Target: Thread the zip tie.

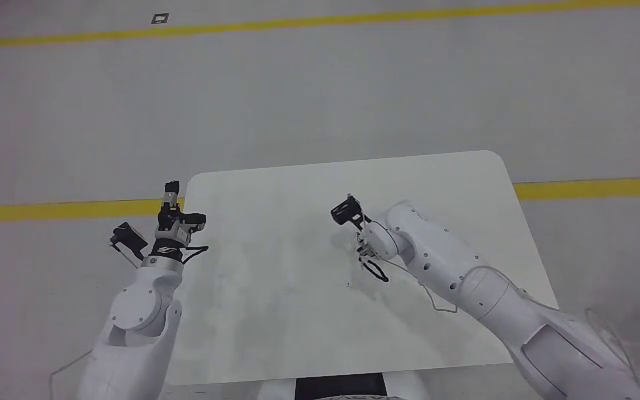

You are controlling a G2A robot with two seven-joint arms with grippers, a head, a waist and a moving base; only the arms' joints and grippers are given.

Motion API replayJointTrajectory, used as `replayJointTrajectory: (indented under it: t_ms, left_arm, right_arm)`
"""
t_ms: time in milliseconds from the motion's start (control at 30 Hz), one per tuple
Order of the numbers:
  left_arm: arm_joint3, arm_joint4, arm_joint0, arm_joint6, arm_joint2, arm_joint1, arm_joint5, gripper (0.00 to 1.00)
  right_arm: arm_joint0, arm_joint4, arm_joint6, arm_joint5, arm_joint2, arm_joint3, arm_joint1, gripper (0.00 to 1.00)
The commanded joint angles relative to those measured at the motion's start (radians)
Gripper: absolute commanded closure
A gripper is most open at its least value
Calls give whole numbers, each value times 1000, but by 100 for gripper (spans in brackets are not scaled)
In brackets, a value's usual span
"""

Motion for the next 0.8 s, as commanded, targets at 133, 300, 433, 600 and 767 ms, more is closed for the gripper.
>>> replayJointTrajectory:
  t_ms: [133, 300, 433, 600, 767]
  left_arm:
    - [0, 0, 0, 0, 0, 0, 0, 0]
    - [0, 0, 0, 0, 0, 0, 0, 0]
    - [0, 0, 0, 0, 0, 0, 0, 0]
    - [0, 0, 0, 0, 0, 0, 0, 0]
    - [0, 0, 0, 0, 0, 0, 0, 0]
  right_arm:
    - [14, -7, -25, 0, -21, 62, -24, 85]
    - [26, -7, -35, 0, -30, 104, -41, 89]
    - [34, -10, -44, -2, -35, 137, -55, 87]
    - [44, -5, -53, -15, -43, 174, -72, 86]
    - [58, 5, -54, -35, -53, 214, -92, 83]
